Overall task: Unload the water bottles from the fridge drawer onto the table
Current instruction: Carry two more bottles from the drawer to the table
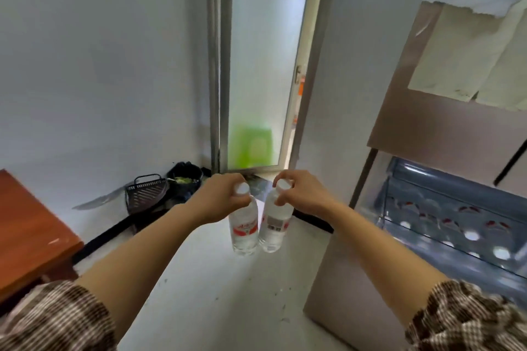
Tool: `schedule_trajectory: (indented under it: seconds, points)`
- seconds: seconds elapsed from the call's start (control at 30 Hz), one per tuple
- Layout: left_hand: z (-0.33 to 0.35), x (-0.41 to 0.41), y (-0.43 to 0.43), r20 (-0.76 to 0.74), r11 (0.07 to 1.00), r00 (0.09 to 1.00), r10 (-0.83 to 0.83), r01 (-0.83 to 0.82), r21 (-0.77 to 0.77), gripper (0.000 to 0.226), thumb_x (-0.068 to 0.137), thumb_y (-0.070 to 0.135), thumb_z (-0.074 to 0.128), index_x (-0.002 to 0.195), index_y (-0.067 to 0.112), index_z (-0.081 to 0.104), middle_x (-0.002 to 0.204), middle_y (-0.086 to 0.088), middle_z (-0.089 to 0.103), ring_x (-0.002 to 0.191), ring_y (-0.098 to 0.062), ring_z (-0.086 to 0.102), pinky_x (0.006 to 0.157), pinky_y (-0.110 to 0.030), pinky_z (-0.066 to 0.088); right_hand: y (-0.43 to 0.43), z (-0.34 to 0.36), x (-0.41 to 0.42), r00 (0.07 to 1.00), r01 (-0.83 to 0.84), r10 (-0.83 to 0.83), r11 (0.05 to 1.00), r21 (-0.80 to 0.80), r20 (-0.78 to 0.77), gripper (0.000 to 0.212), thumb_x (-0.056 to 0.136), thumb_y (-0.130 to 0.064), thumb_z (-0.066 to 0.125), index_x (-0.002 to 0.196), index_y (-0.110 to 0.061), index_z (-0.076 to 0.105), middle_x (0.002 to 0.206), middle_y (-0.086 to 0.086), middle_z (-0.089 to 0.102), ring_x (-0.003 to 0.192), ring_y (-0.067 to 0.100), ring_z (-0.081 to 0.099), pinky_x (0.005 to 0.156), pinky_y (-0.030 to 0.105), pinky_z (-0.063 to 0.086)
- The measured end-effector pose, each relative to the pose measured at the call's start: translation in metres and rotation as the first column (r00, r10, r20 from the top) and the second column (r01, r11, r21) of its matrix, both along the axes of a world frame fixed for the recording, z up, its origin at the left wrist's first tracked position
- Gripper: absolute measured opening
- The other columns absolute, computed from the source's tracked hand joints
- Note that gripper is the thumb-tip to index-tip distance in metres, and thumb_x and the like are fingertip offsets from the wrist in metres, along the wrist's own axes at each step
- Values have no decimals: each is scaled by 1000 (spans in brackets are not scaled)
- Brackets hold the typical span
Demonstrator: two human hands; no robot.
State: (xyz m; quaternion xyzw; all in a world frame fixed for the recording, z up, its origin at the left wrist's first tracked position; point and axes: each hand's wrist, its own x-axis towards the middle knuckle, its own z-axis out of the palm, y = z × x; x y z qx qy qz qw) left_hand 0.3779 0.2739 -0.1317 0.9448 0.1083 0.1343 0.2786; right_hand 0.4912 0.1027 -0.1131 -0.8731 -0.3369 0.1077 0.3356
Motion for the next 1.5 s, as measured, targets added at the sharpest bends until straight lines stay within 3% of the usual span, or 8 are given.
schedule_trajectory:
  seconds: [0.1, 0.23, 0.43, 0.77, 0.97, 1.13, 1.27, 1.5]
  points:
    - [-13, -45, 47, -61, 991, 992, 115, -109, 82, 22, 83, 41, 64, 97, 24, 63, 92, 5, 65, 80, -16, 60, 68, -31, 49, 58, -14, -27, 991, -130, 129, 991, -26, -27, 30, 71, -11, 77, 98, -20, 69, 99, -7, 59, 94, 12, 53, 69, 23, 41]
    - [-20, -102, 107, -88, 963, 964, 251, -240, 127, 26, 86, 45, 59, 106, 29, 61, 104, 5, 67, 87, -15, 59, 70, -30, 47, 141, -24, -59, 960, -278, 277, 959, -50, -35, 25, 70, -12, 75, 89, -26, 67, 99, 0, 64, 94, 20, 58, 74, 29, 48]
    - [-24, -185, 199, -126, 873, 873, 472, -443, 201, 26, 88, 44, 55, 108, 28, 58, 98, 4, 65, 80, -16, 55, 63, -31, 40, 272, -33, -117, 867, -498, 499, 862, -94, -11, 28, 72, -13, 73, 99, -19, 68, 103, 2, 65, 96, 23, 61, 82, 39, 56]
    - [-16, -294, 374, -262, 777, 734, 627, -563, 284, 22, 89, 44, 54, 104, 28, 55, 95, 7, 62, 83, -15, 57, 65, -31, 44, 501, -33, -212, 605, -766, 794, 600, -233, 54, 38, 78, -23, 71, 116, -23, 64, 119, 1, 63, 102, 19, 58, 80, 28, 46]
    - [-22, -365, 462, -194, 663, 634, 748, -715, 220, 20, 89, 41, 53, 104, 28, 54, 91, 6, 63, 77, -14, 58, 63, -31, 46, 608, -30, -277, 495, -827, 865, 497, -263, 80, 38, 82, -16, 68, 119, -19, 61, 120, 4, 62, 89, 16, 55, 72, 27, 43]
    - [-24, -418, 527, -159, 593, 572, 805, -776, 216, 23, 90, 39, 54, 109, 25, 53, 88, 6, 58, 71, -14, 52, 54, -26, 35, 687, -31, -327, 469, -839, 879, 475, -265, 88, 37, 80, -17, 68, 116, -20, 63, 119, 5, 63, 102, 24, 60, 78, 32, 49]
    - [-32, -460, 584, -183, 597, 569, 802, -774, 211, 31, 91, 40, 53, 118, 23, 51, 99, 0, 65, 77, -17, 56, 63, -31, 45, 747, -40, -372, 453, -839, 888, 456, -297, 86, 38, 79, -19, 70, 117, -21, 62, 118, 3, 65, 103, 24, 62, 88, 39, 54]
    - [-54, -530, 696, -249, 671, 628, 737, -726, 153, 30, 90, 40, 54, 115, 22, 51, 95, 1, 61, 83, -19, 57, 67, -32, 46, 851, -63, -442, 464, -817, 882, 460, -349, 77, 39, 75, -26, 68, 113, -29, 60, 111, -1, 66, 98, 23, 63, 83, 42, 56]
